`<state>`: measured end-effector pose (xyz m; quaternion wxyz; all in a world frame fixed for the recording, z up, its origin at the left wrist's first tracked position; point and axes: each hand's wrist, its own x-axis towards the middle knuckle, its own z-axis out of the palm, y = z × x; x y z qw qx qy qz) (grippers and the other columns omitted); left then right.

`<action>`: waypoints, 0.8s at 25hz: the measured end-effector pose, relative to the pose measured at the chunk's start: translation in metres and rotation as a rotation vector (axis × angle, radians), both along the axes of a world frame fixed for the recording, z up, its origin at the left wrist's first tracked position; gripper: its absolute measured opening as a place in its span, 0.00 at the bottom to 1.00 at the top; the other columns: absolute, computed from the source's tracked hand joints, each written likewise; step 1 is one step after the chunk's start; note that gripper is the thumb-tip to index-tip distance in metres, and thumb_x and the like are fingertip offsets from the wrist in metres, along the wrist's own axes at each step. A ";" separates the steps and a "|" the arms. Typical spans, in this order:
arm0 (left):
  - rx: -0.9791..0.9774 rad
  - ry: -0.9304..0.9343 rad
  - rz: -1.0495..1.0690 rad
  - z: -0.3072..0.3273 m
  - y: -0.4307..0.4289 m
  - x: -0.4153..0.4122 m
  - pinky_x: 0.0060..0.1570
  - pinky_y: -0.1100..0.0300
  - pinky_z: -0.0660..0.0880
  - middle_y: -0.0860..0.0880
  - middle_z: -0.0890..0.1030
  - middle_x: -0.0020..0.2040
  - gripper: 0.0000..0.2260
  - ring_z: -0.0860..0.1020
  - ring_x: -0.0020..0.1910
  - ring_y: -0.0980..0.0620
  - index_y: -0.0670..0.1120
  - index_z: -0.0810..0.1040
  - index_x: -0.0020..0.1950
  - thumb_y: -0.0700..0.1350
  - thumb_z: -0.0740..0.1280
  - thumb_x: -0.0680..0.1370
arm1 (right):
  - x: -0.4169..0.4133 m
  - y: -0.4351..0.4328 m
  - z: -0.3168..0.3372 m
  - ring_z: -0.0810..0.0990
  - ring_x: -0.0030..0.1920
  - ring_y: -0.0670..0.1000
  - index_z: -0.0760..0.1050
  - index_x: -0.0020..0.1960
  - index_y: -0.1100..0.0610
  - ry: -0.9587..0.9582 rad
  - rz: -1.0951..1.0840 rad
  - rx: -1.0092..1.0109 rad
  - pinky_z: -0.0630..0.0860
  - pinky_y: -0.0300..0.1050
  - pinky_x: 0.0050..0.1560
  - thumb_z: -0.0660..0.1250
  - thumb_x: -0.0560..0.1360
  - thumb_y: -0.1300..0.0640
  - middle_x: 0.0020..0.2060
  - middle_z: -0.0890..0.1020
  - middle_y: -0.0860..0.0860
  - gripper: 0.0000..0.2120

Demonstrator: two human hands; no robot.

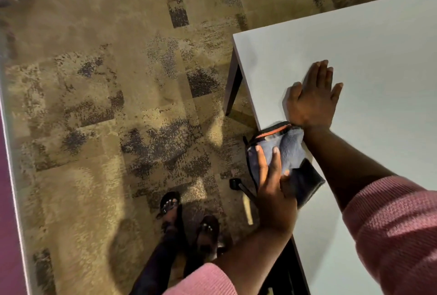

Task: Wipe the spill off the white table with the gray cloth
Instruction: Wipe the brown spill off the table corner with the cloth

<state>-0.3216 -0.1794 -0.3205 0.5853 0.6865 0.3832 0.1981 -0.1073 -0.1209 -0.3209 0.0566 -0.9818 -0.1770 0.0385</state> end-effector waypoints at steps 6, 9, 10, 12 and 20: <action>0.082 0.038 0.016 -0.012 0.020 0.013 0.76 0.53 0.68 0.45 0.58 0.83 0.20 0.60 0.82 0.46 0.45 0.71 0.78 0.48 0.60 0.86 | 0.004 0.000 -0.003 0.49 0.84 0.59 0.50 0.84 0.63 0.008 -0.002 -0.011 0.47 0.65 0.81 0.52 0.84 0.51 0.84 0.52 0.60 0.32; 0.024 0.075 -0.129 -0.007 -0.016 -0.031 0.75 0.69 0.60 0.55 0.52 0.85 0.22 0.54 0.83 0.54 0.59 0.60 0.82 0.57 0.52 0.87 | 0.000 0.000 -0.001 0.51 0.84 0.59 0.51 0.84 0.63 -0.015 -0.007 0.015 0.48 0.66 0.81 0.52 0.84 0.51 0.84 0.54 0.60 0.32; 0.007 0.078 -0.178 -0.007 -0.025 -0.046 0.74 0.73 0.58 0.56 0.51 0.85 0.22 0.53 0.83 0.54 0.60 0.58 0.82 0.57 0.51 0.87 | -0.001 -0.001 -0.001 0.51 0.84 0.59 0.51 0.84 0.63 -0.018 -0.004 0.022 0.48 0.66 0.81 0.52 0.84 0.51 0.84 0.54 0.60 0.32; -0.034 0.058 -0.223 -0.009 -0.019 -0.047 0.74 0.73 0.57 0.56 0.51 0.85 0.22 0.52 0.83 0.55 0.59 0.58 0.82 0.51 0.54 0.87 | 0.000 -0.001 -0.002 0.51 0.84 0.59 0.51 0.84 0.63 -0.016 -0.003 0.019 0.48 0.66 0.81 0.51 0.84 0.50 0.83 0.54 0.60 0.32; 0.127 0.122 -0.106 -0.002 0.181 0.140 0.79 0.44 0.62 0.36 0.59 0.81 0.19 0.58 0.81 0.37 0.39 0.71 0.75 0.36 0.63 0.84 | 0.003 -0.004 -0.003 0.51 0.84 0.61 0.50 0.84 0.62 0.024 0.012 -0.016 0.49 0.66 0.81 0.46 0.84 0.47 0.84 0.53 0.60 0.33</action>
